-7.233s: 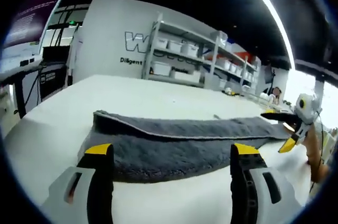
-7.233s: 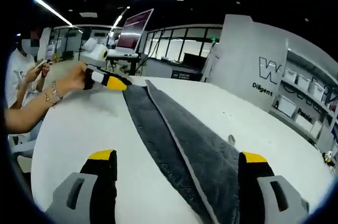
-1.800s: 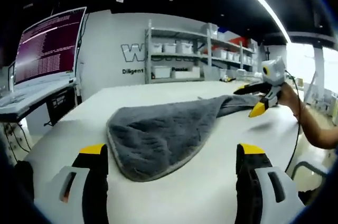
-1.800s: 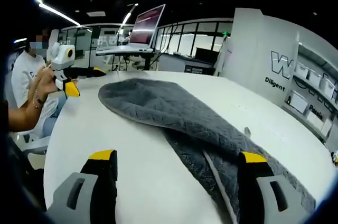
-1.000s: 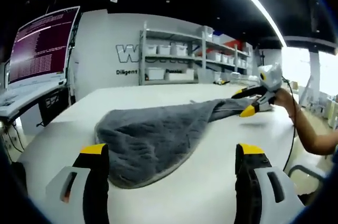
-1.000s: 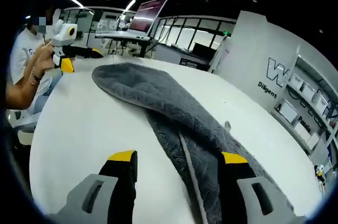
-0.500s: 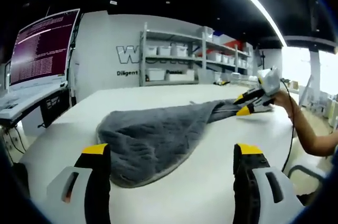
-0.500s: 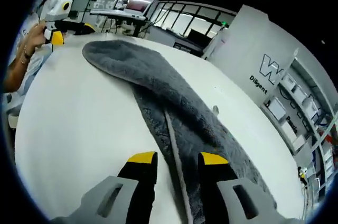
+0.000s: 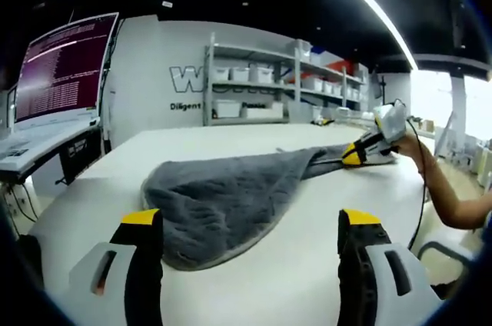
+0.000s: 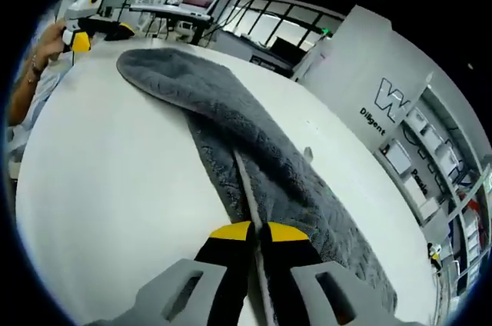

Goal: Open the folded towel by lifting each exposed corner and separating the folded layers until the towel lies flat within the target outline without major curled edges

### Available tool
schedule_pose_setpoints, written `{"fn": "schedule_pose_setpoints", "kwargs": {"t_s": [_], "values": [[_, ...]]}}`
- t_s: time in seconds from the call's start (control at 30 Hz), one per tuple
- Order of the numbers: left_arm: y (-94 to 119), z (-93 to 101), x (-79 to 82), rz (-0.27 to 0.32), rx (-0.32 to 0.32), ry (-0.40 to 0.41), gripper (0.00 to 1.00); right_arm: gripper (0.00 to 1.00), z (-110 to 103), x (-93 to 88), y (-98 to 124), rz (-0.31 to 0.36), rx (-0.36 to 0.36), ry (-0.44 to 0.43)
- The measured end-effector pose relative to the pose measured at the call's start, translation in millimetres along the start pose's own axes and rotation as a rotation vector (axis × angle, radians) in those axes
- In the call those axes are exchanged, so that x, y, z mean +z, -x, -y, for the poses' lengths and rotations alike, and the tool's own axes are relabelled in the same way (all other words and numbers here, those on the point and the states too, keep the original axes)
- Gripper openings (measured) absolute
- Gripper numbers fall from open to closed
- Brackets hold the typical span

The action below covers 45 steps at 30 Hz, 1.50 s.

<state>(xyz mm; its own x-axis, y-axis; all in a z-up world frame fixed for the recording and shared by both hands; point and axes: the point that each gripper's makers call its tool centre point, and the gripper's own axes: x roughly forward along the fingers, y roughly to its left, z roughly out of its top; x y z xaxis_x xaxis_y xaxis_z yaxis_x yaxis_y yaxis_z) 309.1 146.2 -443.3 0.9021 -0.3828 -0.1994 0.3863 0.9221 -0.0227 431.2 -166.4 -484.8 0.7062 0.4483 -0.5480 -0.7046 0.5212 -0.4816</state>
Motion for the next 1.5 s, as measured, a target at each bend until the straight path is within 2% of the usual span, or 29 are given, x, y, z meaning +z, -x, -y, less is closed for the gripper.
{"fn": "schedule_pose_setpoints", "kwargs": {"t_s": [0.33,0.4,0.63,0.77,1.1,1.23,1.5], "values": [[-2,2.0,-2.8,-0.012,-0.008,-0.002,0.93,0.02,-1,2.2,8,0.036,0.004,-0.011],[-2,0.2,-4.3,-0.016,-0.01,0.0,0.92,0.02,-9,2.7,13,0.054,0.033,-0.013],[1,-4.7,-8.2,-0.026,-0.01,0.005,0.92,0.02,-12,4.1,24,0.123,0.033,-0.004],[3,-7.8,-7.9,-0.023,-0.007,0.008,0.92,0.02,-19,2.6,30,0.152,0.074,-0.027],[7,-12.2,-9.3,-0.025,-0.006,0.01,0.92,0.02,-32,-5.2,48,0.142,0.134,0.03],[8,-13.5,-11.8,-0.034,-0.008,0.009,0.92,0.02,-34,-9.3,59,0.141,0.164,0.023],[11,-12.1,-12.9,-0.043,-0.012,0.003,0.91,0.02,-47,-19.2,75,0.126,0.261,0.026]]}}
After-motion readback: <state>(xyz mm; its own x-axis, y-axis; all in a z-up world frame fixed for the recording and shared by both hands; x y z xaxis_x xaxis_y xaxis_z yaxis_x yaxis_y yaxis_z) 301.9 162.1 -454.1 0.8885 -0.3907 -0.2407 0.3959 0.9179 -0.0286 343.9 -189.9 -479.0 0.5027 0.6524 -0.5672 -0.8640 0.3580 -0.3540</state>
